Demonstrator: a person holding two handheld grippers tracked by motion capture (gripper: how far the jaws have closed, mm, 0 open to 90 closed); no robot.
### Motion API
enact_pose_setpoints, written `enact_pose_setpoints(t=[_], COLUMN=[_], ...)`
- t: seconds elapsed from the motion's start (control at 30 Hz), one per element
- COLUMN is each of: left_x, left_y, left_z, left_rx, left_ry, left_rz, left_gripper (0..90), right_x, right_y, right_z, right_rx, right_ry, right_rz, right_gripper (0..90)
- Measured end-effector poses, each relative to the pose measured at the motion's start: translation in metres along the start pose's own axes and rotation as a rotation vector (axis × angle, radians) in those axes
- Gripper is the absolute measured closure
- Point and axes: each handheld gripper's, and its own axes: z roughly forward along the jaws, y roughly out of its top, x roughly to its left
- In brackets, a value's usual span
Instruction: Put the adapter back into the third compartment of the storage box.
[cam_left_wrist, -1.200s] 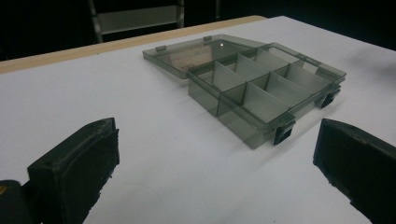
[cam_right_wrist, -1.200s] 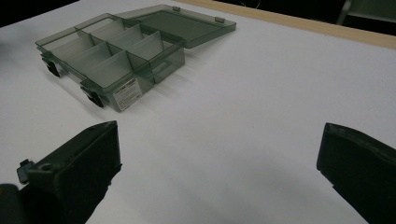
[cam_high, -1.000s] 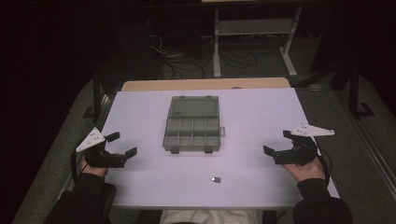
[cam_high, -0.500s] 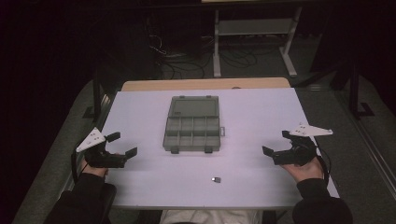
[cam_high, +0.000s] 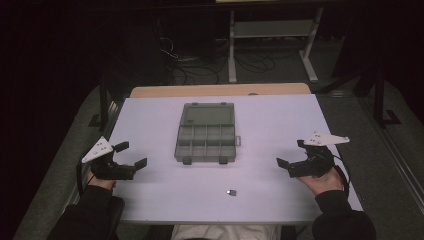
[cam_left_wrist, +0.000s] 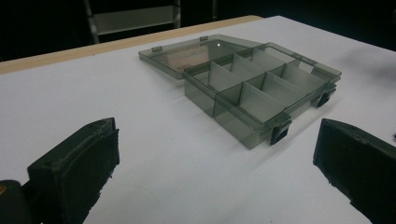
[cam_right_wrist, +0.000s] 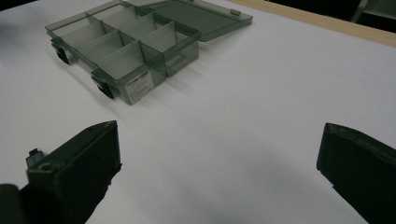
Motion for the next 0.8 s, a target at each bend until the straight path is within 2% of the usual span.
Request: enact_pose_setpoints(t=[0.47, 0.8], left_x=[0.000, 0.000], left_y=[0.000, 0.000], left_z=[0.000, 0.000], left_rx=[0.002, 0.002], left_ry=[-0.002, -0.003], left_rz=[0.001, 0.002], left_gripper=[0.0, 0.0], right_x=[0.020, 0.030], right_y=[0.009, 0.013], right_z=[0.011, 0.018], right_rx=[0.029, 0.060], right_ry=[0.072, 0.102], right_rz=[-0.056, -0.091], right_gripper=[0.0, 0.0])
